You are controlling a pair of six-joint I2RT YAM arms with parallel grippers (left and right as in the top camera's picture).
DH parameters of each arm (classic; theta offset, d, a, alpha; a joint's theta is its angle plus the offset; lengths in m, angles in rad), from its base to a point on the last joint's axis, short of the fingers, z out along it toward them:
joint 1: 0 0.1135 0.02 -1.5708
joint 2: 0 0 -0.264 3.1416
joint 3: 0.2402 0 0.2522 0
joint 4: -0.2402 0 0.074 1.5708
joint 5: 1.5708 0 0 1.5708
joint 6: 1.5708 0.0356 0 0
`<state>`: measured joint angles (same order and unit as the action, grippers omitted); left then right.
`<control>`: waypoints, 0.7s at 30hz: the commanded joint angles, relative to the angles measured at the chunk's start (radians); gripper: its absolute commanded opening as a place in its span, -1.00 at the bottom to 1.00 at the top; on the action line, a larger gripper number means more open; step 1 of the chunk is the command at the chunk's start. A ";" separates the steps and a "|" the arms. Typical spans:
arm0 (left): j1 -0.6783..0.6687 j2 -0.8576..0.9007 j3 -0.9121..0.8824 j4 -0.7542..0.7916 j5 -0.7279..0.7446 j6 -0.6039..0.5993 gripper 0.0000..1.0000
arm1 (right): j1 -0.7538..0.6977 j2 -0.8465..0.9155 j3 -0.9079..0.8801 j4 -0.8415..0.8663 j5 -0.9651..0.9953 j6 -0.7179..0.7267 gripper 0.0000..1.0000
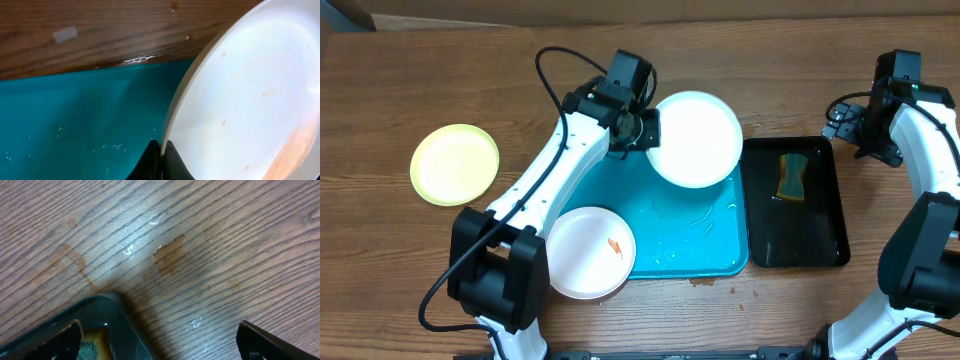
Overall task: Clean dirty plates on tray and stack at the side
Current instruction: 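Lift the white plate with the left gripper and carry it rightward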
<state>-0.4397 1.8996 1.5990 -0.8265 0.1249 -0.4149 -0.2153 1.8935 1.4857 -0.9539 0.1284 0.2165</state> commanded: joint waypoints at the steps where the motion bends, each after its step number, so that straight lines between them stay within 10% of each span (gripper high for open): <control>1: -0.076 -0.033 0.041 0.017 -0.035 0.019 -0.92 | -0.002 -0.027 0.013 0.006 0.002 0.009 1.00; 21: -0.597 -0.032 0.042 0.144 -0.820 0.131 -0.92 | -0.002 -0.027 0.013 0.006 0.002 0.009 1.00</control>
<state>-0.9760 1.8992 1.6115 -0.7063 -0.5003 -0.3382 -0.2153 1.8935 1.4857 -0.9531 0.1280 0.2165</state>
